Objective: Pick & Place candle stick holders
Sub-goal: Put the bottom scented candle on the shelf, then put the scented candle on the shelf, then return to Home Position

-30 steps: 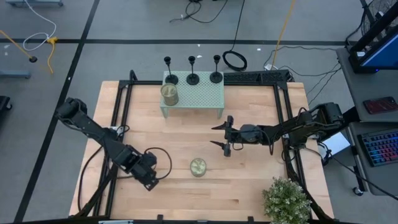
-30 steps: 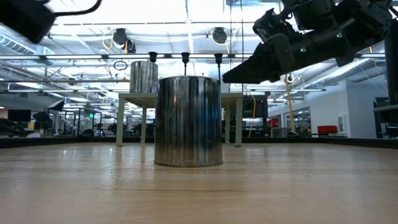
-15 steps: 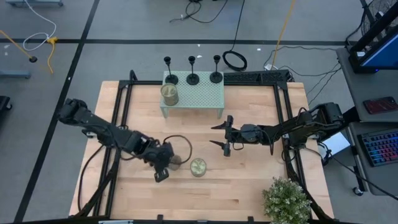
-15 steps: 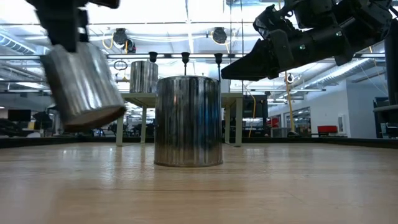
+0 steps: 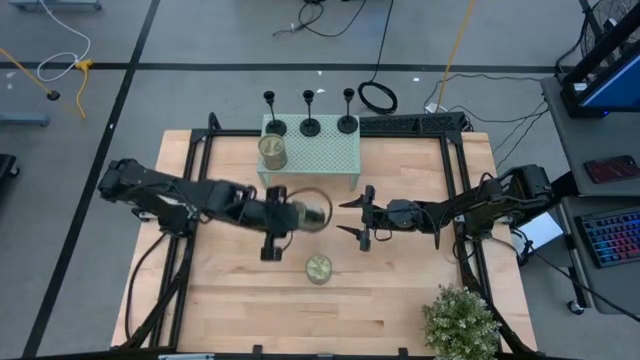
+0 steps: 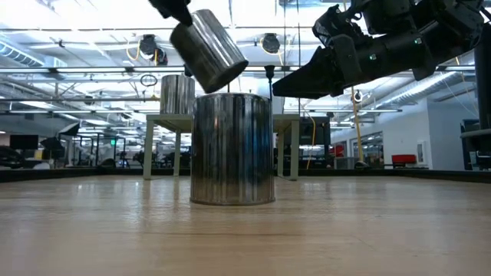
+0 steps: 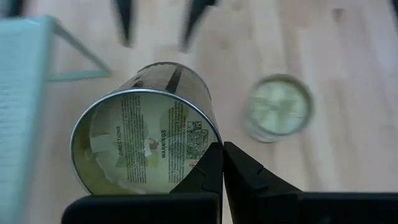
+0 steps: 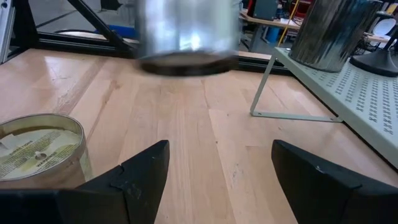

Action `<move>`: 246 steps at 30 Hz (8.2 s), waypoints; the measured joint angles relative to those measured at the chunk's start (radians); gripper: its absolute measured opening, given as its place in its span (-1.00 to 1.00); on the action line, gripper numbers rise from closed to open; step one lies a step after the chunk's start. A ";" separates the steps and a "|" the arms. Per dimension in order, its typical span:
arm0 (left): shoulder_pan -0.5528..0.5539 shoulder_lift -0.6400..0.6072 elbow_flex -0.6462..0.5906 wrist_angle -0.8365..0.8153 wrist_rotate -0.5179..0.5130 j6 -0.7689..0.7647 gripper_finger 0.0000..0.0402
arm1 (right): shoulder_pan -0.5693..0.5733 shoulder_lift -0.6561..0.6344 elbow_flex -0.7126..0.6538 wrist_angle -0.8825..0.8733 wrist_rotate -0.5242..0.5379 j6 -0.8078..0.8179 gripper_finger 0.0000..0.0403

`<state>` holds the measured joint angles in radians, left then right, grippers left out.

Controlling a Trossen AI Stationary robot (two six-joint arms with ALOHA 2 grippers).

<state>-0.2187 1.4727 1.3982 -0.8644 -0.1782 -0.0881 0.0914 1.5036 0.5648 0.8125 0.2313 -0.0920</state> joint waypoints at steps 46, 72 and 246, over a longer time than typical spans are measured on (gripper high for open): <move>0.591 0.409 0.585 -0.415 0.125 0.447 -0.91 | 0.002 0.000 0.000 -0.060 0.000 0.028 0.36; 0.519 0.353 0.583 -0.361 0.005 0.447 -0.43 | 0.002 0.000 0.000 -0.062 0.000 0.022 0.36; -0.176 -1.070 -0.916 0.291 -0.587 -0.004 -0.88 | -0.243 -1.123 -0.155 -0.839 -0.416 -0.144 -1.00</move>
<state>-0.3943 0.4031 0.4823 -0.5732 -0.7650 -0.0923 -0.1519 0.3806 0.4095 -0.0267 -0.1842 -0.2361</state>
